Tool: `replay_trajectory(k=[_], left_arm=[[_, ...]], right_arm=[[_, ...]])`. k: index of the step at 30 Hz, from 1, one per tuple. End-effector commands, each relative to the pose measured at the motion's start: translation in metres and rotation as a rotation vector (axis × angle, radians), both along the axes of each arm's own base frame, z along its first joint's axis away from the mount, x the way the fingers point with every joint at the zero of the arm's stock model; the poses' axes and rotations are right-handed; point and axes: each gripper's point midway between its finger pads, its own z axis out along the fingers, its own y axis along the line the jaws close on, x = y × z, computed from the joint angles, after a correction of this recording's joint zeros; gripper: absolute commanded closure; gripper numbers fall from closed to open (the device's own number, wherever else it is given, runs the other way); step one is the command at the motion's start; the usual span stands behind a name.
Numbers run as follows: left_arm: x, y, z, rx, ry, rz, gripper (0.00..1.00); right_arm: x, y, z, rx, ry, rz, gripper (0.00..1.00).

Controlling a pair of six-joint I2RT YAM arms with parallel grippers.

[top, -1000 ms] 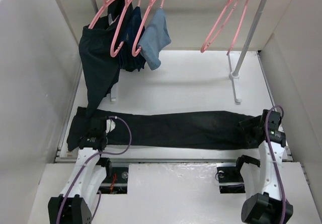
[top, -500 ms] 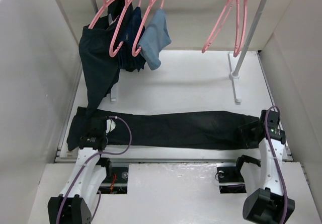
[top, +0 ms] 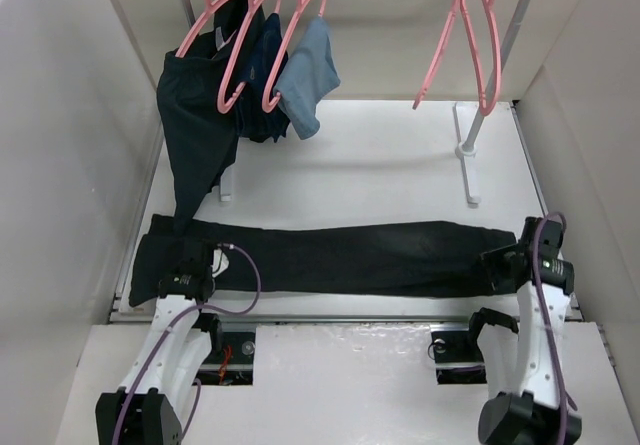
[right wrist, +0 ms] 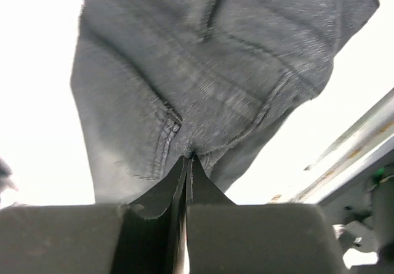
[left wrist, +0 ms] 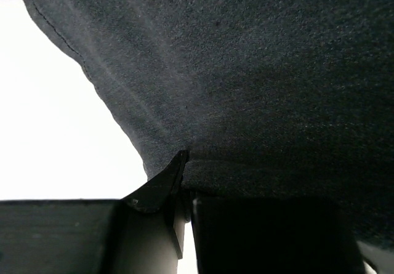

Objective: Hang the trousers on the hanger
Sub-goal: Fold the trousers at the center of the board.

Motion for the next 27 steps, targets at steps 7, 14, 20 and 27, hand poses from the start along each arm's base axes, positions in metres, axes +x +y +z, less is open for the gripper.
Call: replay_trajectory(k=[7, 14, 20, 27], left_arm=[[-0.021, 0.007, 0.004, 0.049, 0.121, 0.016, 0.38], [-0.039, 0.007, 0.02, 0.043, 0.172, 0.064, 0.1], [0.018, -0.018, 0.093, -0.157, -0.144, 0.047, 0.16], [0.083, -0.056, 0.075, -0.401, -0.293, -0.013, 0.3]], right_arm=[[-0.028, 0.015, 0.016, 0.036, 0.01, -0.029, 0.42], [-0.012, 0.0, 0.066, -0.057, -0.098, -0.02, 0.25], [0.016, -0.037, 0.098, -0.306, -0.114, 0.122, 0.24], [0.066, -0.029, 0.037, -0.208, -0.063, 0.233, 0.23]])
